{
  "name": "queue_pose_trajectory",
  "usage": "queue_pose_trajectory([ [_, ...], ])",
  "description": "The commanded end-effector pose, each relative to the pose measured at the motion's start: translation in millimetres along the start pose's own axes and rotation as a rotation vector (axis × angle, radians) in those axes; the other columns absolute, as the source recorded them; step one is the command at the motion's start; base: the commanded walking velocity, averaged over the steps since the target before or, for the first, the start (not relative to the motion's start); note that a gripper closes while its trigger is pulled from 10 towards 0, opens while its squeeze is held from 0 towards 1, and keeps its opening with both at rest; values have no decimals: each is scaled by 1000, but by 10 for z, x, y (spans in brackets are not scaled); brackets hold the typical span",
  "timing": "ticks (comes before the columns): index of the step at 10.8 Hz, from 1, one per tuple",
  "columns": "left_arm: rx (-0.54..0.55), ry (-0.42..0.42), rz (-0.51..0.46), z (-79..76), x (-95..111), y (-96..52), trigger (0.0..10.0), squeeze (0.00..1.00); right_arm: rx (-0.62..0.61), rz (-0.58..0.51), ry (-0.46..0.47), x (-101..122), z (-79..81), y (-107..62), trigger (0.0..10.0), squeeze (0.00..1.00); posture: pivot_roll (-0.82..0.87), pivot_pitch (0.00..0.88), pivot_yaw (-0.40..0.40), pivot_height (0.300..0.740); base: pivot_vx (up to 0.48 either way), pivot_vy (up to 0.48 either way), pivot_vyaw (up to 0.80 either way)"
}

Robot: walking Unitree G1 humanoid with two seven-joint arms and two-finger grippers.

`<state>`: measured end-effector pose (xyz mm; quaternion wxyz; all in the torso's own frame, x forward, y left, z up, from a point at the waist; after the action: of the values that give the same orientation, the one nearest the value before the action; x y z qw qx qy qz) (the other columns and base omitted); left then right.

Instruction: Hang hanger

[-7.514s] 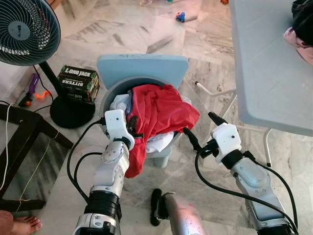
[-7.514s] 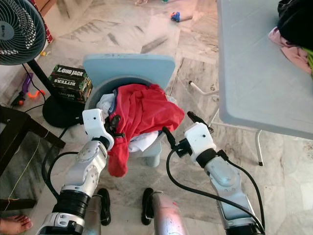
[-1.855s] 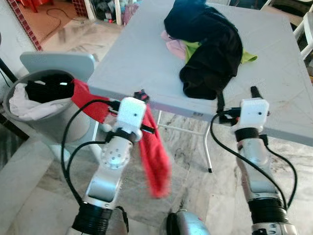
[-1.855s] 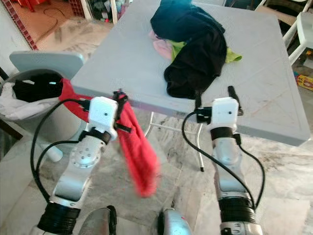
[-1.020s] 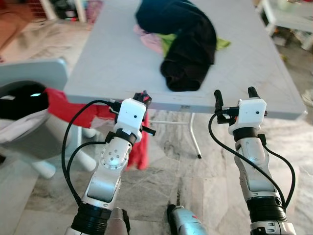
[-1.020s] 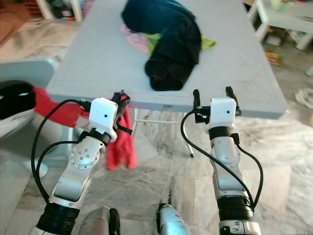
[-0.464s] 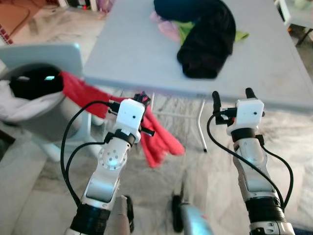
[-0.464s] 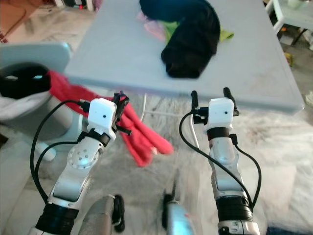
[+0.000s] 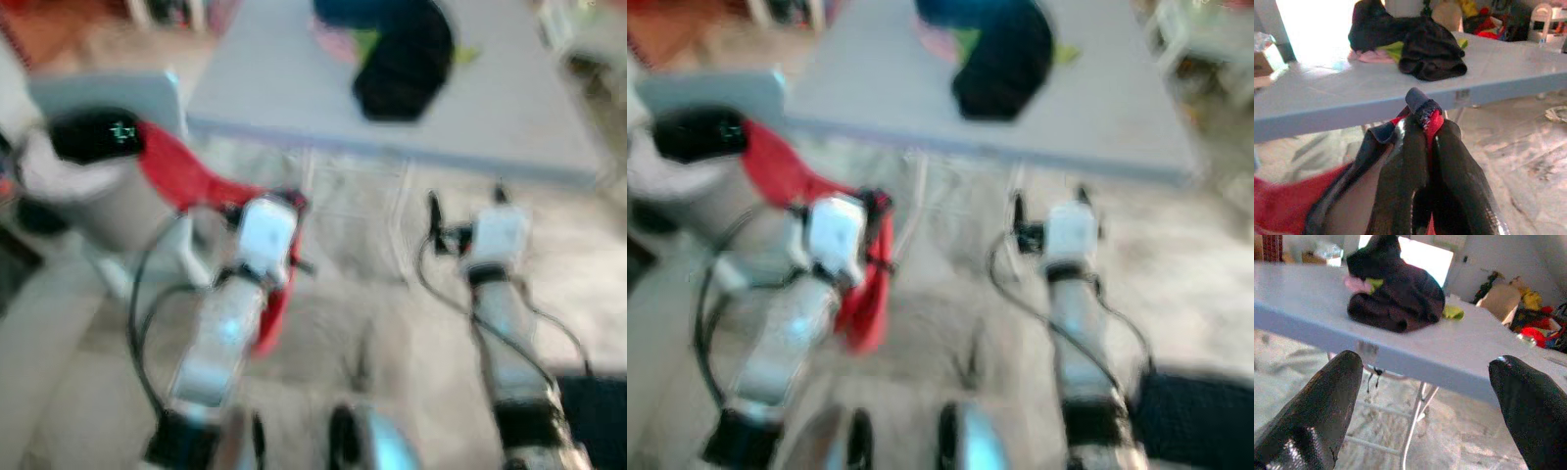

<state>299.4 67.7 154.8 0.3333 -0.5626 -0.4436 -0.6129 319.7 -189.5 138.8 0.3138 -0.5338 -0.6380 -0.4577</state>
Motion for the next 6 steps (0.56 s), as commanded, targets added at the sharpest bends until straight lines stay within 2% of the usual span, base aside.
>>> queue_pose_trajectory([
  [1, -13, -10, -21, -44, 46, 15, 10000, 0, -5, -3, 1, 12, -33, 18, 10000, 0, -5, 173, -19, 740, 0, 0, 0],
  [3, -5, -38, -6, -48, 23, 30, 10000, 0, 3, 0, 1, 7, -22, 14, 10000, 0, -7, 173, -25, 740, 0, 0, 0],
  [6, -25, -55, 22, -41, -25, 45, 10000, 0, 6, 21, 2, -31, -7, 16, 10000, 0, -10, 166, -24, 740, 0, 480, -800],
])
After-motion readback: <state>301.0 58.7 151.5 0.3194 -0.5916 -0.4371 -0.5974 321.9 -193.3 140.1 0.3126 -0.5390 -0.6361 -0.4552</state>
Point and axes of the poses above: a point about 5 cm out from each wrist's last joint towards the gripper, its own y axis pointing out of the wrist towards the gripper, its own x axis along the axis of the wrist's last joint, z = x × y, the point moved 2 cm from there along y, pointing out of the wrist towards the gripper, and after that the axes turned 11 degrees about -y, right-handed, at the moved point
